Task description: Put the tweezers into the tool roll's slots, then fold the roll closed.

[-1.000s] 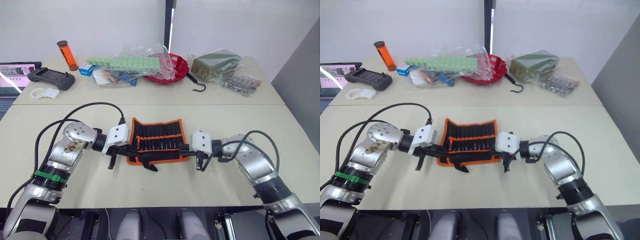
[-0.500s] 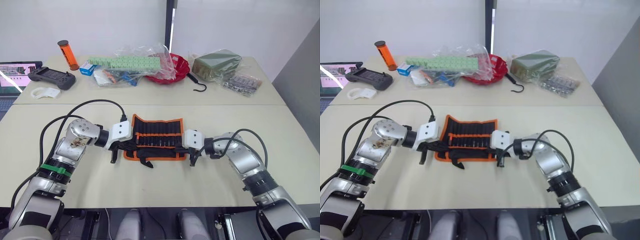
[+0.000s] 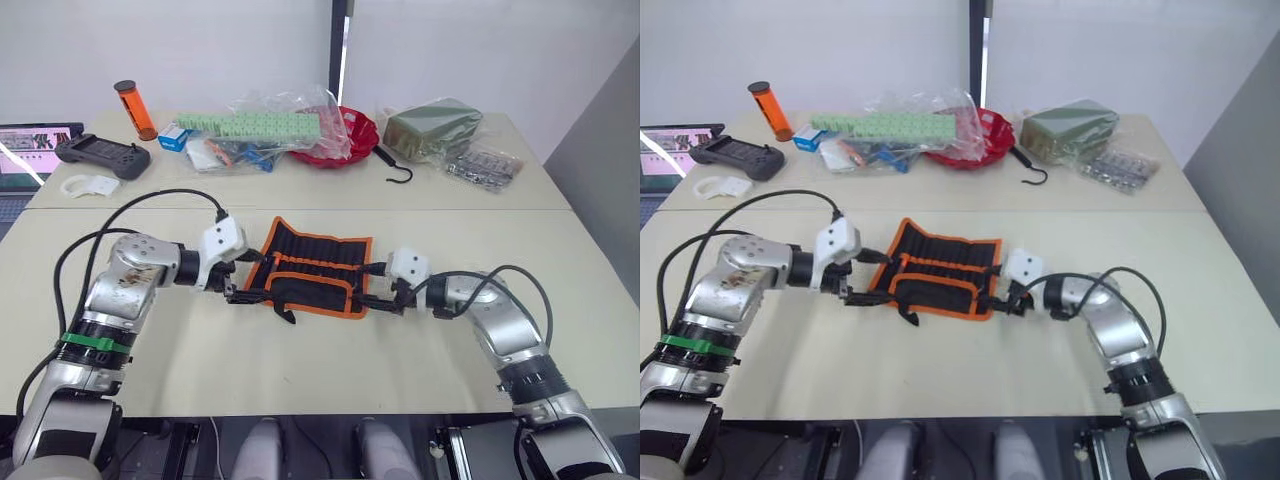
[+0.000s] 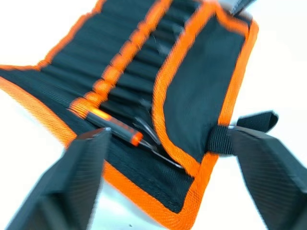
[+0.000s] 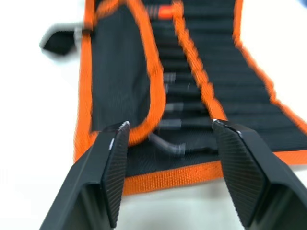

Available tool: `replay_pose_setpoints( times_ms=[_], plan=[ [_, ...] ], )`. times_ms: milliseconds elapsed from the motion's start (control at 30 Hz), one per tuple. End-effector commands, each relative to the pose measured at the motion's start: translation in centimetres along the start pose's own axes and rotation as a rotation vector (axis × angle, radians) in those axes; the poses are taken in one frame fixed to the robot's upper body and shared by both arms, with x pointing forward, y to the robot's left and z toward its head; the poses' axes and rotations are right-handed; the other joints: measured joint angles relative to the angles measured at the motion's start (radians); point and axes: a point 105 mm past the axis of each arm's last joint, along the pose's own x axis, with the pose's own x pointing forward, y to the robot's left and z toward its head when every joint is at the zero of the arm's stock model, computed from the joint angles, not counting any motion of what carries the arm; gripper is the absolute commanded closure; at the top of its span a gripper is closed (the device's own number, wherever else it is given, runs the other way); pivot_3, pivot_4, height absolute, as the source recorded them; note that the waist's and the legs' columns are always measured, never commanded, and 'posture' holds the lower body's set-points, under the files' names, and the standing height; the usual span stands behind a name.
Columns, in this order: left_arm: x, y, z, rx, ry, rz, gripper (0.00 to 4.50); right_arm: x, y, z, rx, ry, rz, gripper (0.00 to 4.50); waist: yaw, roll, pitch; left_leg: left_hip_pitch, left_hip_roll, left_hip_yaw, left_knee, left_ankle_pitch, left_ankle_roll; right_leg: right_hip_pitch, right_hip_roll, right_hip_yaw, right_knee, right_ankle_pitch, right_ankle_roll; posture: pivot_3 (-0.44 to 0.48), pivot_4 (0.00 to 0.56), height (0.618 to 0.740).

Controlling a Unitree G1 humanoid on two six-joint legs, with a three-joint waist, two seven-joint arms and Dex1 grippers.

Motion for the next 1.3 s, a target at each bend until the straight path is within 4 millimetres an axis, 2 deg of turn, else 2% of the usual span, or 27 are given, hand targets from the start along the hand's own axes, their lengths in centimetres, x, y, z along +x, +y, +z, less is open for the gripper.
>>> replay_pose_setpoints(
  times_ms=[33,67,100,200,367,533,667,800,867,1067,1300],
  plan=[
    [-1.8,0.2,2.7,-0.029,-0.14,0.051,0.03,-0.7,0.1,2.5,0.041,-0.093,-0.012,1.54,0.0,0.0,0.0,0.0,0.0,0.0,0.0,0.0,0.0,0.0,0.0,0.0,0.0,0.0,0.0,0.0,0.15,0.74],
    [-2.0,0.0,2.9,-0.043,-0.163,0.052,0.03,-0.7,0.2,2.7,0.055,-0.103,-0.012,1.54,0.0,0.0,0.0,0.0,0.0,0.0,0.0,0.0,0.0,0.0,0.0,0.0,0.0,0.0,0.0,0.0,0.15,0.74],
    [-2.0,-0.1,2.9,-0.049,-0.177,0.056,0.29,-0.6,0.3,2.9,0.066,-0.111,-0.013,1.78,0.0,0.0,0.0,0.0,0.0,0.0,0.0,0.0,0.0,0.0,0.0,0.0,0.0,0.0,0.0,0.0,0.15,0.74],
    [-1.7,-0.7,2.8,-0.067,-0.2,0.06,1.21,0.0,0.8,3.3,0.088,-0.123,-0.003,2.73,0.001,0.0,0.0,0.0,0.0,0.0,0.0,0.0,0.0,0.0,0.0,0.0,0.0,0.0,0.0,0.0,0.15,0.74],
    [1.0,-3.0,2.0,-0.07,-0.204,0.008,2.88,2.3,2.0,3.0,0.112,-0.119,0.004,4.41,0.004,0.0,0.0,0.0,0.0,0.0,0.0,0.0,0.0,0.0,0.0,0.0,0.0,0.0,0.0,0.0,0.15,0.74],
    [3.8,-3.1,-0.3,-0.071,-0.124,0.048,4.48,5.1,2.0,2.1,0.103,-0.075,-0.031,4.5,0.002,0.0,0.0,0.0,0.0,0.0,0.0,0.0,0.0,0.0,0.0,0.0,0.0,0.0,0.0,0.0,0.15,0.74],
    [5.5,-2.3,-0.5,-0.072,-0.129,0.111,4.48,6.5,1.7,1.1,0.096,-0.032,-0.065,4.5,0.005,0.0,0.0,0.0,0.0,0.0,0.0,0.0,0.0,0.0,0.0,0.0,0.0,0.0,0.0,0.0,0.15,0.74],
    [6.0,-1.3,-1.1,-0.088,-0.127,0.172,4.48,6.7,1.0,-0.9,0.095,0.038,-0.119,4.5,0.004,0.0,0.0,0.001,-0.001,0.0,0.0,0.0,0.0,0.0,0.0,0.0,0.0,0.0,0.0,0.0,0.15,0.74],
    [6.0,-1.0,-1.5,-0.111,-0.134,0.198,4.48,6.4,0.3,-1.8,0.085,0.064,-0.173,4.5,0.002,0.0,0.0,0.001,-0.001,0.0,0.0,0.0,0.0,0.0,0.0,0.0,0.0,0.0,0.0,0.0,0.15,0.74],
    [5.0,0.1,-5.0,-0.188,-0.093,0.313,4.48,5.6,0.7,-3.4,0.076,0.08,-0.192,4.5,0.006,0.0,0.0,0.004,-0.001,0.0,0.0,0.0,0.0,0.003,-0.001,0.0,0.0,0.0,0.0,0.0,0.15,0.74],
    [4.2,-0.2,-6.6,-0.22,-0.084,0.355,4.48,4.2,0.5,-4.1,0.081,0.077,-0.236,4.5,0.003,0.0,-0.001,0.016,0.0,0.0,-0.001,0.0,0.0,0.015,0.0,0.0,-0.002,0.0,0.0,0.0,0.15,0.74]
  ],
)
